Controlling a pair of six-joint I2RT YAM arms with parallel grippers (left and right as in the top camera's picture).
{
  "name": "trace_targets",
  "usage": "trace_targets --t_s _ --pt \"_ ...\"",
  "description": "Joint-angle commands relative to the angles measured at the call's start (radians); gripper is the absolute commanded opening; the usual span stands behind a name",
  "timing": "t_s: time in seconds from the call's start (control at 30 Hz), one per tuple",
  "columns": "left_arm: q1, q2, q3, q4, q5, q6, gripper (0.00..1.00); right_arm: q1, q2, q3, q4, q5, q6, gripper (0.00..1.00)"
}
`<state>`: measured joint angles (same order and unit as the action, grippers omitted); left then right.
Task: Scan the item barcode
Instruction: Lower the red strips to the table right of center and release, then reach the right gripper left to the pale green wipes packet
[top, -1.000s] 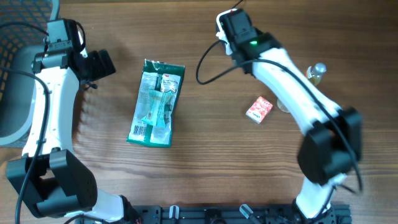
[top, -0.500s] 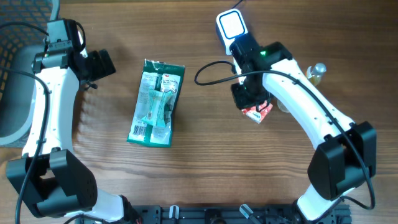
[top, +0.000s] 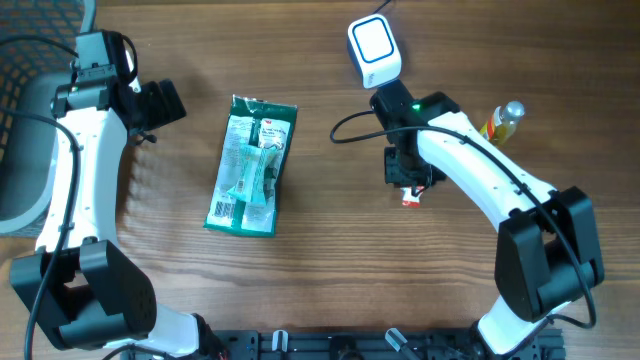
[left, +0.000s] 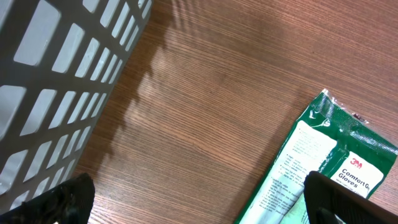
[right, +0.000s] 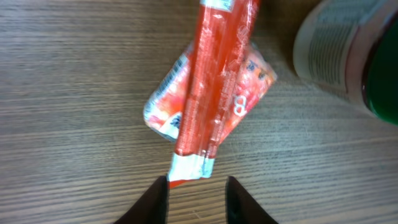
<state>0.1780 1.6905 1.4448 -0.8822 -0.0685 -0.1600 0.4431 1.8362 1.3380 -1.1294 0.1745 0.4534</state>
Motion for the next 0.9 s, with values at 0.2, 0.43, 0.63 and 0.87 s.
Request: trace_targets --t_s 0.2,0.43,0.63,0.87 --pt "0.003 -0.002 0.007 0.003 0.008 -0.002 1.0 0.004 0.014 -0.011 0.134 -0.335 -0.021 0.53" --pt "0.003 -0.002 0.007 0.003 0.008 -0.002 1.0 0.103 0.015 -0.011 0.374 -0.576 -0.084 0.53" --pt "0.003 -0.002 0.007 0.003 0.008 -0.002 1.0 0.248 0.015 -0.011 0.548 -0.528 0.012 0.53" --pt "0.004 -0.002 0.007 0.003 0.008 -0.002 1.0 0.365 0.026 -0.011 0.71 -0.143 0.026 0.55"
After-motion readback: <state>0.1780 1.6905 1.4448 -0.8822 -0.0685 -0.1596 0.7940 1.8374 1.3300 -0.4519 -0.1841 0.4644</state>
